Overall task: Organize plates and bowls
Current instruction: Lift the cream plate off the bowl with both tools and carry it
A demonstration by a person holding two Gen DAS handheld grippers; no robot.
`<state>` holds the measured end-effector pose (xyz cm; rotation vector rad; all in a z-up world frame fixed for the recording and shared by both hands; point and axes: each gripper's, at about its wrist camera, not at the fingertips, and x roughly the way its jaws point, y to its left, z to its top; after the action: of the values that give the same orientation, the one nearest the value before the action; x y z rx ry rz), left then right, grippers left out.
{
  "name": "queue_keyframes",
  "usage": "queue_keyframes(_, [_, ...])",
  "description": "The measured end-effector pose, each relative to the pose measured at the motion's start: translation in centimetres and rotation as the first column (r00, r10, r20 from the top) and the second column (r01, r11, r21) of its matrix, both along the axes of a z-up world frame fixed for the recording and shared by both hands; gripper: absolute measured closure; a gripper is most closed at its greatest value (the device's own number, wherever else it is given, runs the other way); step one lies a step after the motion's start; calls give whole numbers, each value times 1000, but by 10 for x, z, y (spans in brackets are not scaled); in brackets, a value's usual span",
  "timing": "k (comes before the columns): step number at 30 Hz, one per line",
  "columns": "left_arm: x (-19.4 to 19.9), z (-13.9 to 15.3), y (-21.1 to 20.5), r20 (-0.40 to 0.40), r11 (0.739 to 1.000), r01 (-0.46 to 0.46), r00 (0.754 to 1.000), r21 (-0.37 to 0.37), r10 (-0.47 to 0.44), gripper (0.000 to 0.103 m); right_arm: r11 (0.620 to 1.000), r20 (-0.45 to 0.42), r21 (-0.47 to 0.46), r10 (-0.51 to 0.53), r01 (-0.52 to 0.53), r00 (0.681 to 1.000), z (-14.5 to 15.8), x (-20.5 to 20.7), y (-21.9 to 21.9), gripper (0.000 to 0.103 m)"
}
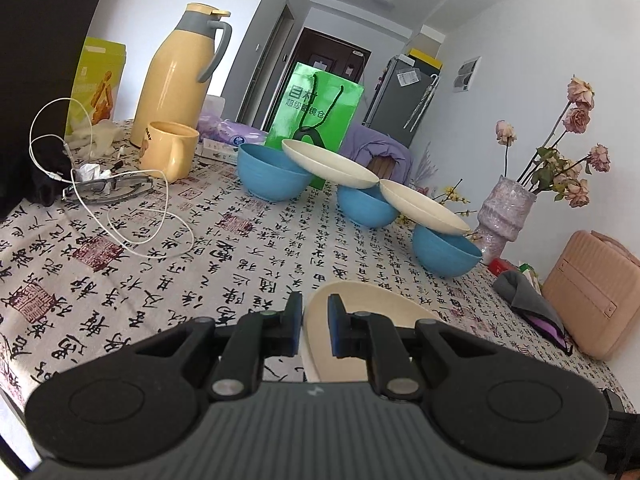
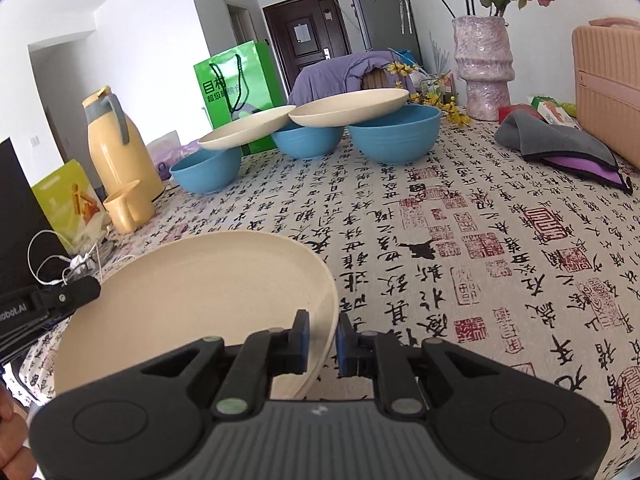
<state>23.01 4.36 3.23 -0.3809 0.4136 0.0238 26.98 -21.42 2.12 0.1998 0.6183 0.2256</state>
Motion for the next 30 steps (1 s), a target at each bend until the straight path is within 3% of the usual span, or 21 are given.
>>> queue_keyframes(14, [15,-20,74,-18,995,-100,995,29,100,90,993,-30,-55,103,-105,994,-16,37,86,88])
queue_keyframes(18, [26,-28,100,-40,993,-114,993,-9,113,90,988,-22,-83,128,-130,992,-18,49,113,88])
queue_keyframes(26, [39,-41,115,-60,994,-102,993,-28,100,90,983,3,-129,135,-134,991,-18,65,134,85])
queue_keyframes(30, [42,-44,116,-70,995,-91,994,-49,88,87,981,7,-130,145,-143,989,-19,66,137,77])
